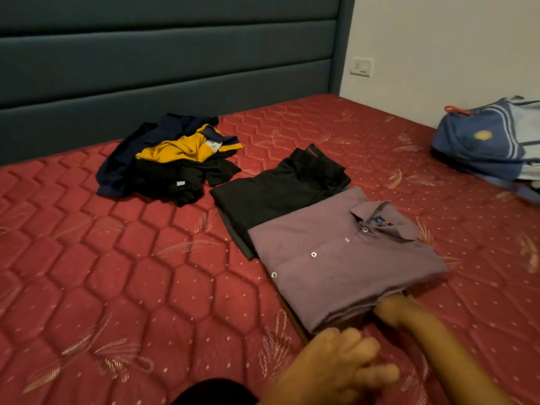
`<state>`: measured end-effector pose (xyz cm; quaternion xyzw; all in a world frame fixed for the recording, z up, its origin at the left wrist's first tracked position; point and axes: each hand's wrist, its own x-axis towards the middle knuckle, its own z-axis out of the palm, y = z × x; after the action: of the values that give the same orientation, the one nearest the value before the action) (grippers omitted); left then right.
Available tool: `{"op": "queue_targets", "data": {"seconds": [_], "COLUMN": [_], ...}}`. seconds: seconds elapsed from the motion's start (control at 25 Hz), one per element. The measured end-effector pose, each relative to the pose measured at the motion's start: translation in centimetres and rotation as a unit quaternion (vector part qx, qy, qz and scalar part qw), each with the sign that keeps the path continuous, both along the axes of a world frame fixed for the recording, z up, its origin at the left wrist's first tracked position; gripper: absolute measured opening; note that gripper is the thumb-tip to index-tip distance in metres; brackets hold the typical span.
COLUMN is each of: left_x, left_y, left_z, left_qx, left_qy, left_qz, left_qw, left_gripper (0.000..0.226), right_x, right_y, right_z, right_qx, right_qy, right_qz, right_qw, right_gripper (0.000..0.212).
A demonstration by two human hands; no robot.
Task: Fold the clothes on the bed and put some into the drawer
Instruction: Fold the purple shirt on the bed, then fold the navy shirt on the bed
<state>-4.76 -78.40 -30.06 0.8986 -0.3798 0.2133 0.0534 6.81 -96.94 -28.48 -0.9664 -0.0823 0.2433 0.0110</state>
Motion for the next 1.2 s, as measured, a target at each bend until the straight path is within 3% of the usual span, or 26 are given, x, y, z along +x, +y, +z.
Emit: {"op": "queue_targets", "data": {"seconds": [0.04, 0.08, 0.12, 0.24, 0.36, 0.56, 0.76, 0.88, 1.04, 1.2], "left_x": [-0.2, -0.2, 0.5, 2.7, 4.3, 7.1, 8.9, 8.8, 6.0, 4.6], "left_y": [-0.2, -0.2, 0.2, 2.6, 4.1, 3.3, 4.0, 4.3, 5.0, 8.7], "left_z": [0.3, 0.8, 0.7, 0.3, -0.2, -2.6, -4.0, -3.0, -1.7, 2.0], "left_qx": [-0.014, -0.032, -0.068, -0.173, -0.157, -0.067, -0.046, -0.081, -0.056, -0.045], "left_qy": [-0.043, -0.033, -0.053, 0.073, 0.172, 0.242, 0.269, 0.354, 0.269, 0.204], "left_qz": [-0.035, -0.039, 0.0, 0.232, 0.338, 0.34, 0.344, 0.324, 0.349, 0.384], "left_qw": [0.998, 0.998, 0.996, 0.954, 0.912, 0.906, 0.898, 0.873, 0.896, 0.9], "left_gripper": [0.028, 0.029, 0.033, 0.061, 0.083, 0.117, 0.114, 0.112, 0.119, 0.129], "right_x": [0.4, 0.6, 1.3, 4.4, 7.0, 8.2, 9.1, 9.4, 6.6, 0.0], "right_y": [-0.6, -0.8, -0.7, 1.6, 7.2, 9.7, 9.8, 9.6, 11.4, 17.6], "right_z": [1.3, 2.9, 4.3, 8.4, 6.7, -2.8, -4.8, -4.2, -2.3, -1.9], "right_qx": [-0.023, -0.028, -0.027, -0.002, 0.096, 0.077, 0.055, 0.048, 0.094, 0.116], "right_qy": [0.078, 0.117, 0.108, -0.058, -0.136, -0.178, -0.184, -0.159, -0.143, -0.162], "right_qz": [0.017, 0.032, 0.034, 0.027, -0.002, -0.095, -0.09, -0.083, -0.068, 0.034], "right_qw": [0.997, 0.992, 0.993, 0.998, 0.986, 0.976, 0.977, 0.983, 0.983, 0.979], "right_gripper": [0.051, 0.05, 0.05, 0.039, 0.054, 0.06, 0.057, 0.056, 0.055, 0.057]}}
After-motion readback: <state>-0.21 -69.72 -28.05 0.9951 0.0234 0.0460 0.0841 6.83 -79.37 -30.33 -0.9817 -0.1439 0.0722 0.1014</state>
